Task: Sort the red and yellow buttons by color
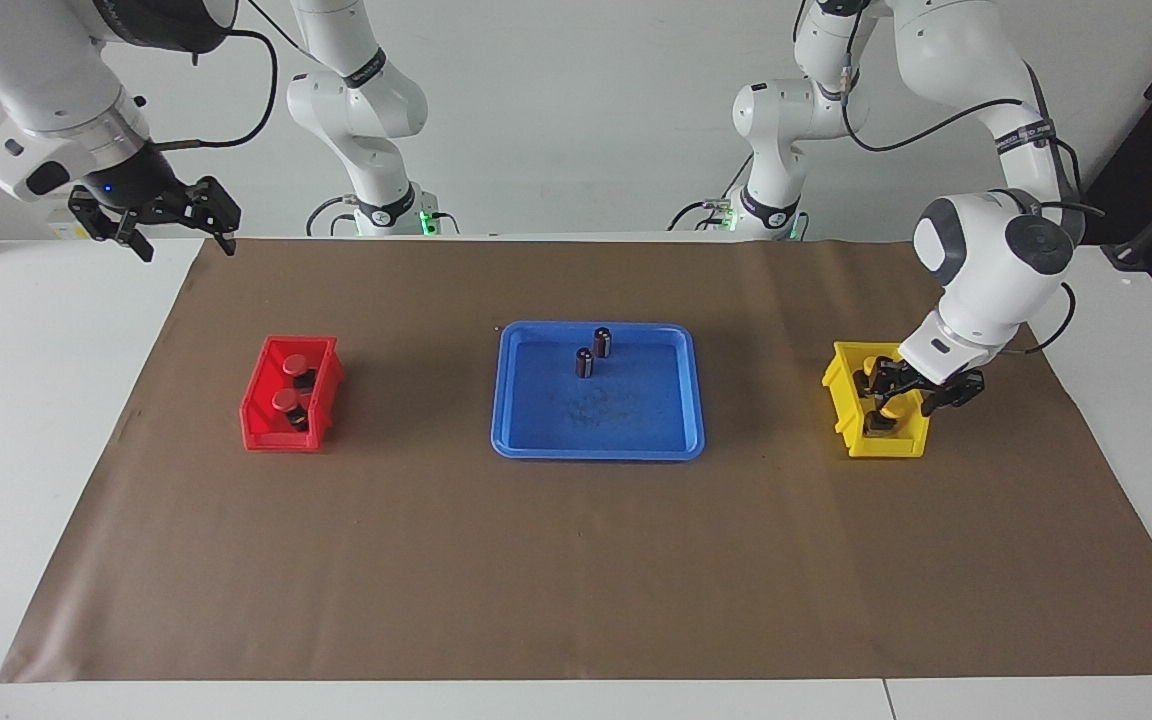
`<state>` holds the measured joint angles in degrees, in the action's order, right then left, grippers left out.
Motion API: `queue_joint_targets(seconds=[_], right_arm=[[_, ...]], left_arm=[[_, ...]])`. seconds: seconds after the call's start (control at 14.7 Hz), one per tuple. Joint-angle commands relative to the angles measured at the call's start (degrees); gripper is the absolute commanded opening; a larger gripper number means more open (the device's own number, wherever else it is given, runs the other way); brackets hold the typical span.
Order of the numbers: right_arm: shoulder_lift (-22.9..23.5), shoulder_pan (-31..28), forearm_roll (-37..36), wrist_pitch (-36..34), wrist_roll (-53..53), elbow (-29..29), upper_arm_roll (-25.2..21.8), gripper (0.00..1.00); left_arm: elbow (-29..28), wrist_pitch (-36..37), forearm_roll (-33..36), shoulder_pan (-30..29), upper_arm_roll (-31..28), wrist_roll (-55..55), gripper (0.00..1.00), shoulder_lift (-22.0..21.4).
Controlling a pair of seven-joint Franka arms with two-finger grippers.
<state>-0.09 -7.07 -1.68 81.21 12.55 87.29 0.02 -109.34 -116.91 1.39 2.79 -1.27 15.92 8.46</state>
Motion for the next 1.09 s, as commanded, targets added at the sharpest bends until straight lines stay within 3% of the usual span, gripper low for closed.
queue_joint_targets(seconds=[0.0, 0.27, 0.48, 1.02], right_arm=[[0.2, -0.1, -0.8, -0.6, -1.0, -0.7, 0.1, 1.0], [0.1, -0.3, -0.8, -0.9, -1.0, -0.7, 0.1, 1.0], [0.1, -0.2, -0.9, -0.9, -1.0, -0.7, 0.1, 1.0], [0.1, 0.2, -1.0, -0.9, -0.9, -0.7, 0.1, 0.99]], left_arm=[[8.7, 10.2, 0.8, 0.4, 0.4, 0.1, 1.0, -0.8], [22.3, 25.6, -3.6, 0.5, 0.9, -7.9, 1.0, -1.3], [28.5, 33.8, -2.8, 1.8, 0.9, -9.8, 1.0, -1.5], [28.7, 36.0, -1.8, 3.0, 1.0, -12.4, 1.0, -3.7]])
